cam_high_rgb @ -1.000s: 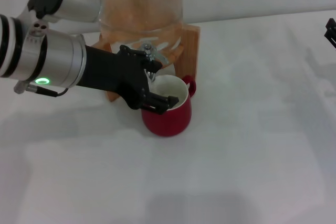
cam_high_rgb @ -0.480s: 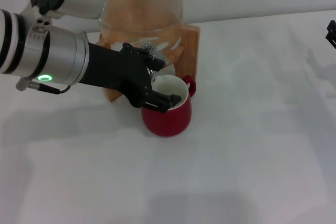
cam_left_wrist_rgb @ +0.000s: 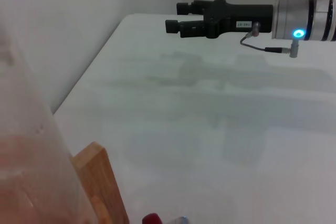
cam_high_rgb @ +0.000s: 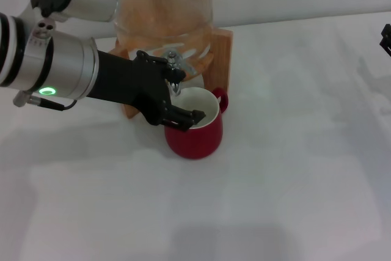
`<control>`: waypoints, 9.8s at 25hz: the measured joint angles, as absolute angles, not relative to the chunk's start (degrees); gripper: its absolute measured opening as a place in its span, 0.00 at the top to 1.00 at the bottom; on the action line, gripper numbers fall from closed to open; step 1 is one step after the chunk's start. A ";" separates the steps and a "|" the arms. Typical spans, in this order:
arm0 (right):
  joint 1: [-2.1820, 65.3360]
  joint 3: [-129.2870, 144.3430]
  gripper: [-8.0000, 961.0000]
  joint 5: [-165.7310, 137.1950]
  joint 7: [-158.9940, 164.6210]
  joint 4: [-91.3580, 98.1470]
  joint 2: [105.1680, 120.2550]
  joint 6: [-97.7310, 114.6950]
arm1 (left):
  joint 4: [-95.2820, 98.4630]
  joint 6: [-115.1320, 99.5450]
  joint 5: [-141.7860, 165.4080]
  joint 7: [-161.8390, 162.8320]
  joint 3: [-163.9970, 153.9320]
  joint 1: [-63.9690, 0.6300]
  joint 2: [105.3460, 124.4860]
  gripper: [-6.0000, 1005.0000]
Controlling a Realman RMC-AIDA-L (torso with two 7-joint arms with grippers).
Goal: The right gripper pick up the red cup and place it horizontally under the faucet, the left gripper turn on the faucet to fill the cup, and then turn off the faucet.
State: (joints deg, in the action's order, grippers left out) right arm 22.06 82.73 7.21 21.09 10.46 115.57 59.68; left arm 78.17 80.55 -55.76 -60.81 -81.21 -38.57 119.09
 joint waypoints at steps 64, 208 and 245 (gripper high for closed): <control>21.97 82.70 0.12 7.83 21.17 10.81 115.58 59.77 | 70.97 79.53 -54.40 -64.07 -79.66 -46.58 119.03 0.17; 21.53 82.79 0.12 8.61 21.27 10.46 115.57 61.26 | 67.34 76.87 -54.47 -67.09 -79.36 -49.40 119.33 0.17; 20.92 83.20 0.12 8.17 21.27 10.37 115.44 60.73 | 99.18 32.52 -80.43 -76.20 -99.90 12.42 119.48 0.17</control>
State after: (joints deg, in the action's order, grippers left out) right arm 20.92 83.20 8.17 21.27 10.37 115.44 60.73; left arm 99.18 32.52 -80.43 -76.21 -99.90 12.42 119.48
